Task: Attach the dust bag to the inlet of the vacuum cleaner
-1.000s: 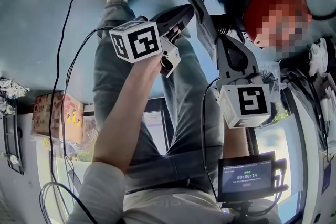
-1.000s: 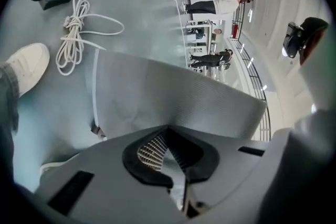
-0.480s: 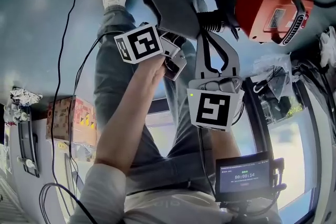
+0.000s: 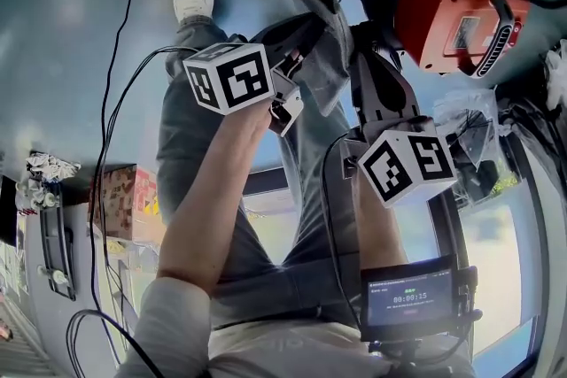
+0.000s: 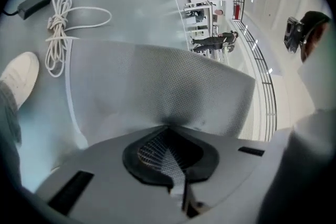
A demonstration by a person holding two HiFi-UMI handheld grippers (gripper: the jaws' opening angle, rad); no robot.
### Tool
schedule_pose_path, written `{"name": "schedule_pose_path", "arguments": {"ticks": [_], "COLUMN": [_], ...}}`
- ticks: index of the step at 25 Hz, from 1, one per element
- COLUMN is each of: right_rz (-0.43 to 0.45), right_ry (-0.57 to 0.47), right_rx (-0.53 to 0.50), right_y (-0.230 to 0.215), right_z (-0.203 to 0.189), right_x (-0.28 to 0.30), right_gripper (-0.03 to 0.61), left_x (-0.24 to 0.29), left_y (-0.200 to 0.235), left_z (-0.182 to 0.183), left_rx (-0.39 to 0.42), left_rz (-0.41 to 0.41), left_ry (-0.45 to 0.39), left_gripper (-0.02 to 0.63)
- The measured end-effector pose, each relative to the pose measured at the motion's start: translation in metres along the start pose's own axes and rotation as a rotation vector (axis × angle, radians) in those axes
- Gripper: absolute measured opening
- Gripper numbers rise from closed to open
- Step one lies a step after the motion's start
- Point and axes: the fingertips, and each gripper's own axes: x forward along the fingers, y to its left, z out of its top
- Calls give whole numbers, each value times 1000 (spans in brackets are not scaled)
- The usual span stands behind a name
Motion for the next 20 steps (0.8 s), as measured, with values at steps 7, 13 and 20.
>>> {"name": "schedule_pose_path", "arguments": {"ticks": [7,13,20], "right_rz": [-123,137,230], "right_ry": [71,84,238], "right_rx": [-391,-196,-289], "right_y": [10,21,53], "right_z": [1,-6,-21], "right_x": [-6,5,21], "right_gripper": [15,17,71], "left_x": [4,5,1], "left_y": [-2,6,1], "left_z": [-10,-9,-8], "left_rx": [-111,-124,-104], "left_rz": [-43,-33,-41], "left_ry": [4,-46,-66], "left_gripper": [5,5,3]}}
